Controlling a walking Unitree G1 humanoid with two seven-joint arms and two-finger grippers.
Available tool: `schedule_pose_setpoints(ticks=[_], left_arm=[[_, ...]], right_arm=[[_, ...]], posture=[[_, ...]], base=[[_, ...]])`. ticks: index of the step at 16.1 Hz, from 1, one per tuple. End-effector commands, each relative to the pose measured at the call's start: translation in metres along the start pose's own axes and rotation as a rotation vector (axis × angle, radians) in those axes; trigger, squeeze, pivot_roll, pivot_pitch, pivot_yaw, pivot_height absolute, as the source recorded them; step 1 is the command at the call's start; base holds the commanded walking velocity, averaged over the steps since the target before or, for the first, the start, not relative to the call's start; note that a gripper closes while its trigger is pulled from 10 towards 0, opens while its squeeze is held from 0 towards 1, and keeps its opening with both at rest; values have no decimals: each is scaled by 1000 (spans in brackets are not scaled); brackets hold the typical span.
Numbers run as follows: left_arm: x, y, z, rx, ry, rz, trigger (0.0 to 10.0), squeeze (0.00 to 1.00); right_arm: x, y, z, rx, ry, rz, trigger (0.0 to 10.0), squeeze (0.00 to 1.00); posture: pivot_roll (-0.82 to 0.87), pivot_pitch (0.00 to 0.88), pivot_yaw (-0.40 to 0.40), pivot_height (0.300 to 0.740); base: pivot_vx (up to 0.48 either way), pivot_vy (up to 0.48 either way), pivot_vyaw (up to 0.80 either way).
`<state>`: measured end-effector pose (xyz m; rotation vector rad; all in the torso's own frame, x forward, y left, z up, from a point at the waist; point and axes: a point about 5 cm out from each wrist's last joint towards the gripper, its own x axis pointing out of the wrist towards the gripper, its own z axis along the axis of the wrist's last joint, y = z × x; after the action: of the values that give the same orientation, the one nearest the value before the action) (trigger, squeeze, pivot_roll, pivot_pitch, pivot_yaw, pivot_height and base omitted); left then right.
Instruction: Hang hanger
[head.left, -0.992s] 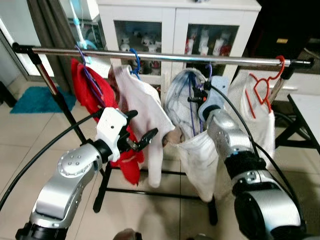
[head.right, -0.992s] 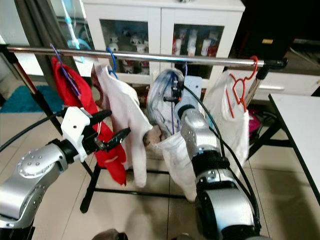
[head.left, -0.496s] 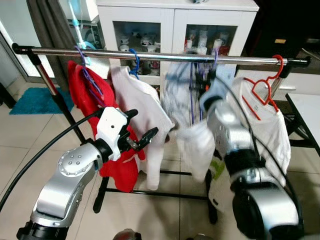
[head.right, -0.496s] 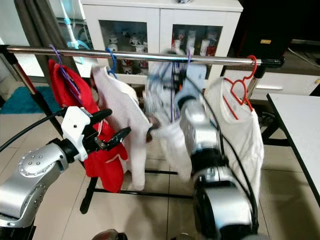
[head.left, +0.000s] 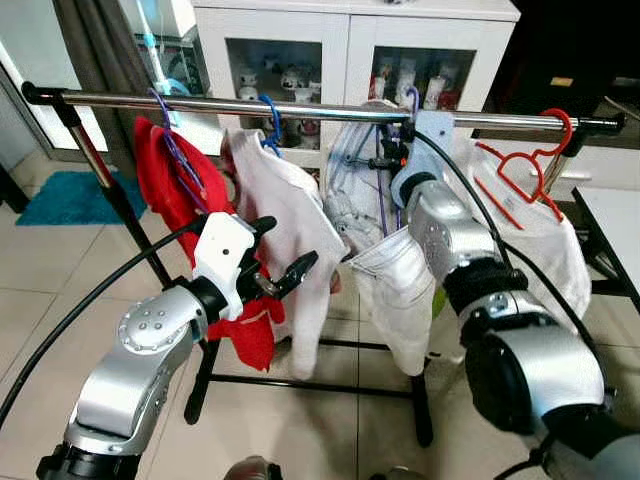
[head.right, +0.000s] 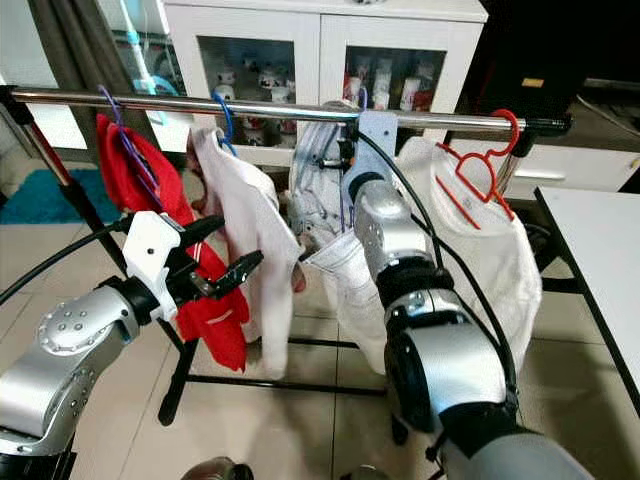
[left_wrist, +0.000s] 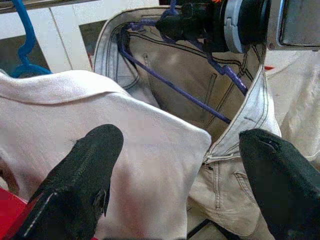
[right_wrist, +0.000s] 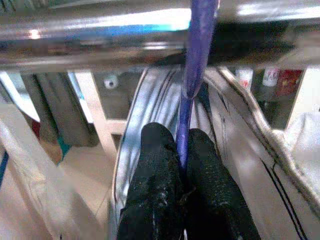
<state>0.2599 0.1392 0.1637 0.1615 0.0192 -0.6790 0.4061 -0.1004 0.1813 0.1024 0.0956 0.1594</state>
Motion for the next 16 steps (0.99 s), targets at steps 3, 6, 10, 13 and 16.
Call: schedule_pose_setpoints(ticks=[3,6,10,13,16], left_arm=[[-2,-3,0,4,0,2,10000,0],[-2,-4,-1,1,5,-1,10000,0],[-1,-5,-2,6,10,-12,10000,0],[-1,-4,-1,11,11,-15,10000,0],[-1,-3,1,11,-6,-9,10000,0]], right_arm=[[3,-3,4,-48,31,12,10000,0],[1,0,-13,-78,118,59,10000,0],[1,2,-16,-79,125,70,10000,0],[0,2,-18,-80,120,70,10000,0],[-2,1,-12,-118,64,94,10000,1000]], posture=[[17,45,-5,740],[14,38,0,740],[11,33,7,740],[13,32,7,740],[17,32,8,740]], base=[[0,0,0],[0,0,0],[0,0,0],[0,0,0],[0,0,0]])
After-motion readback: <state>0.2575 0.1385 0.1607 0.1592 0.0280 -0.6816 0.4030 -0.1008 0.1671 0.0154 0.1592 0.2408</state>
